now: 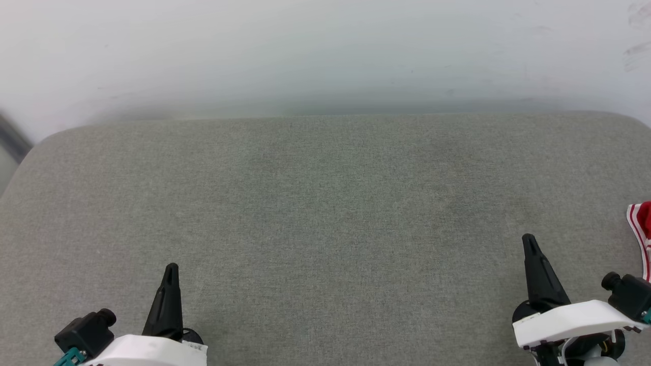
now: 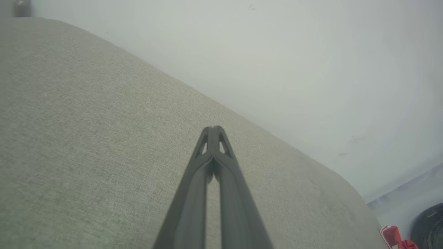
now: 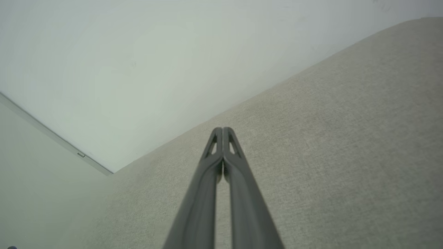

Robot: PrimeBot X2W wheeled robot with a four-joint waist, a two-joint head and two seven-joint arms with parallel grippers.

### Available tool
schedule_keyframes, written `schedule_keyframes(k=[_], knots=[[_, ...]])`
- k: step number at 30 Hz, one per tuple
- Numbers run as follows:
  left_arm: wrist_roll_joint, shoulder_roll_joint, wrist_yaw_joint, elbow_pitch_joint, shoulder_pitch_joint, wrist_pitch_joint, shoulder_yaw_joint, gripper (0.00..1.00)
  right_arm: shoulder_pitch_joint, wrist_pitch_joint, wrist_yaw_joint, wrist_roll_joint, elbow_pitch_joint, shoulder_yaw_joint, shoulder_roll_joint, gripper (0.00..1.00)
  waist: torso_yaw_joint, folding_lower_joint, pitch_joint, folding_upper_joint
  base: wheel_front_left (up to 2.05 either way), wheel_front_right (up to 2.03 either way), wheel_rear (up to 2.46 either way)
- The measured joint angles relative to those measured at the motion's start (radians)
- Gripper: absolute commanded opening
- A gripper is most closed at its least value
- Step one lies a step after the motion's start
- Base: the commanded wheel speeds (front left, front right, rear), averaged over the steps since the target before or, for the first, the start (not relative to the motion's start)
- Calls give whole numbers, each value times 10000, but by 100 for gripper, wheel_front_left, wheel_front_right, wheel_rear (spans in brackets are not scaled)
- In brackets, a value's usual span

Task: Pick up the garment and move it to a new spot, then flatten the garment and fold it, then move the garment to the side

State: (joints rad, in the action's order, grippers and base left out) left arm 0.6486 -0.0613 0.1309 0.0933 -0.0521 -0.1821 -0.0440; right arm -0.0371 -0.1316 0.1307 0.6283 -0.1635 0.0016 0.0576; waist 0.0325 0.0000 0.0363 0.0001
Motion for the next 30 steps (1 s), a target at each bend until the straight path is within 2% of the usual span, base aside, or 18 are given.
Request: schedule_keyframes(k=[30], knots=[[3814,-117,0,552,578,936,-25,0,-232,800,0,3843,-299,-274,61,0,-90,0,-92,0,0,0,0]])
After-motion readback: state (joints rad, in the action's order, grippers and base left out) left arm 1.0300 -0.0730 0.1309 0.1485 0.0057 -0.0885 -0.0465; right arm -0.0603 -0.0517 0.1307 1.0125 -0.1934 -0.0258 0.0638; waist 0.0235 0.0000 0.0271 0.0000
